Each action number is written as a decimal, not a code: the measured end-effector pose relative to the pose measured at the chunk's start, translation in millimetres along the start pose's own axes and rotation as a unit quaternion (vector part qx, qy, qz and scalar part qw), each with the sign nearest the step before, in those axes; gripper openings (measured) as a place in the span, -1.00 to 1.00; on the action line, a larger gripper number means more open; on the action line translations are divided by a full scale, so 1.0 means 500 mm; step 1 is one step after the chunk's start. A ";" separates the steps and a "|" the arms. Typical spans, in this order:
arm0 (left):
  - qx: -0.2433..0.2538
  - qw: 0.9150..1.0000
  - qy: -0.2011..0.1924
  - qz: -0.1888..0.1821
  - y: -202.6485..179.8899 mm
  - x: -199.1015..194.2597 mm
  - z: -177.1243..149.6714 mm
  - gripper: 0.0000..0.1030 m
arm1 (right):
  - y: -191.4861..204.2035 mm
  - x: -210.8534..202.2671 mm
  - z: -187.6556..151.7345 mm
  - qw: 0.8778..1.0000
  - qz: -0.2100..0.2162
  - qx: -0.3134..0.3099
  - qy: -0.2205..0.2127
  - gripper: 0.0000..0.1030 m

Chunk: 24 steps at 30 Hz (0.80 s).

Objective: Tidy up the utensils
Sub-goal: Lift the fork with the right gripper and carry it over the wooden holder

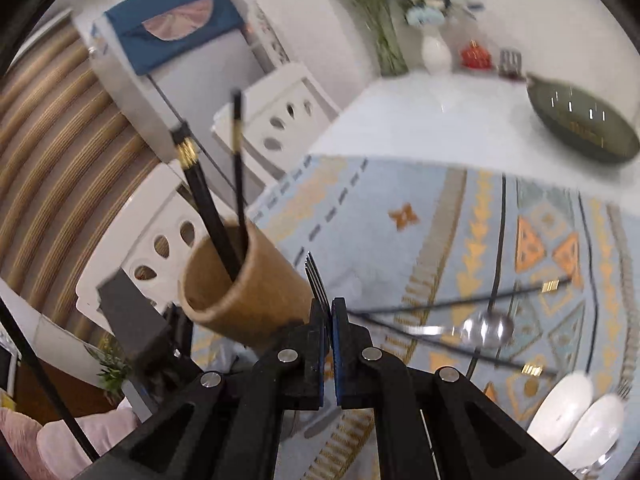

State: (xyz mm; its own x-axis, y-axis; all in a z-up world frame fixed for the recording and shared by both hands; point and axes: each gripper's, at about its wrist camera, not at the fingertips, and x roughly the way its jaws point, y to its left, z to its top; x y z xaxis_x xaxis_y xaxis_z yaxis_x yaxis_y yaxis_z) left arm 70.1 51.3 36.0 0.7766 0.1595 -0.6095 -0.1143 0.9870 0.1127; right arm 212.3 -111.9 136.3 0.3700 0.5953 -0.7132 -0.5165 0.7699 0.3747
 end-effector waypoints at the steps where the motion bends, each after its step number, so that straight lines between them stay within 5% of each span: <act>1: 0.000 1.000 0.000 -0.001 0.000 0.000 0.000 0.86 | 0.006 -0.005 0.012 1.000 -0.004 -0.007 -0.006 -0.94; 15: -0.005 1.000 0.004 -0.005 0.004 0.005 -0.001 0.88 | 0.132 -0.128 0.199 0.987 0.032 -0.065 -0.147 -0.93; 24: -0.008 1.000 0.005 -0.009 0.008 0.006 -0.001 0.89 | 0.190 -0.081 0.208 0.983 0.053 -0.082 -0.156 -0.93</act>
State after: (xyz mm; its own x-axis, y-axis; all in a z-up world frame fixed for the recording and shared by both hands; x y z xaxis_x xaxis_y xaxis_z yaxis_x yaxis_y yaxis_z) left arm 71.8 55.9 34.3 0.7719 0.1421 -0.6197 -0.1105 0.9899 0.0893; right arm 228.4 -39.0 262.4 0.5132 0.7316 -0.4488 -0.6733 0.6675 0.3181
